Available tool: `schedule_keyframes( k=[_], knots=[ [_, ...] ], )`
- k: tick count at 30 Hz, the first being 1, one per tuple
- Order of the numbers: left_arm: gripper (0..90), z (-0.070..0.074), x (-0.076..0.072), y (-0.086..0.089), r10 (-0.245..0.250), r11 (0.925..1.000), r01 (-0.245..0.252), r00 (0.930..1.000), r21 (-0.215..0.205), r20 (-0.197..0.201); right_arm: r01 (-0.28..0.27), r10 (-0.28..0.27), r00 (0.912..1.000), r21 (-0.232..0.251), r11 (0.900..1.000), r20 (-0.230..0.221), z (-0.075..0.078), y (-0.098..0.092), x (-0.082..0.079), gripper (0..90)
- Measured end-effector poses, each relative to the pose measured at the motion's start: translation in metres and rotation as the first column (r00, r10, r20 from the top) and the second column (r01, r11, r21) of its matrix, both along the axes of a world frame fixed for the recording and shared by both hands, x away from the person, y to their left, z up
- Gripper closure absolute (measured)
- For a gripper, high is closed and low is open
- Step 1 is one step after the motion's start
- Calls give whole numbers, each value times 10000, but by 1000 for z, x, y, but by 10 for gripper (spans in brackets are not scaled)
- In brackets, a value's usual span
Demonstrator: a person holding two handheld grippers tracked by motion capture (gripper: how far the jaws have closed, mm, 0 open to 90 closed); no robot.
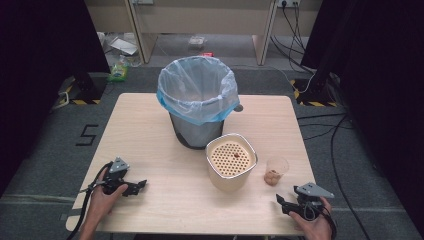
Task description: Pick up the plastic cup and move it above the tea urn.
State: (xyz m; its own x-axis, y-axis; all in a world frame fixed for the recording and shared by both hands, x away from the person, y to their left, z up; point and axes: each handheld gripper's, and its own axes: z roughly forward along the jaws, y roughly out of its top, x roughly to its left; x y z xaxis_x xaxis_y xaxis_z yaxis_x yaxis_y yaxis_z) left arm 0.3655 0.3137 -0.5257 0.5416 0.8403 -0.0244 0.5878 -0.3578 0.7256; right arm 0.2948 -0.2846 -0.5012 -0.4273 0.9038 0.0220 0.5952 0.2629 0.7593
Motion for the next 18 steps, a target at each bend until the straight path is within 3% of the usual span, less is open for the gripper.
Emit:
schedule_keyframes(
  k=[9,18],
  knots=[
    [0,0,0,0,-4,10000,4,10000,-3,-2,88,-88,10000,114,9999,-46,4,2,-2,267],
    [0,0,0,0,-4,10000,4,10000,0,0,248,-251,9995,148,9996,199,17,2,-4,281]
  ],
)
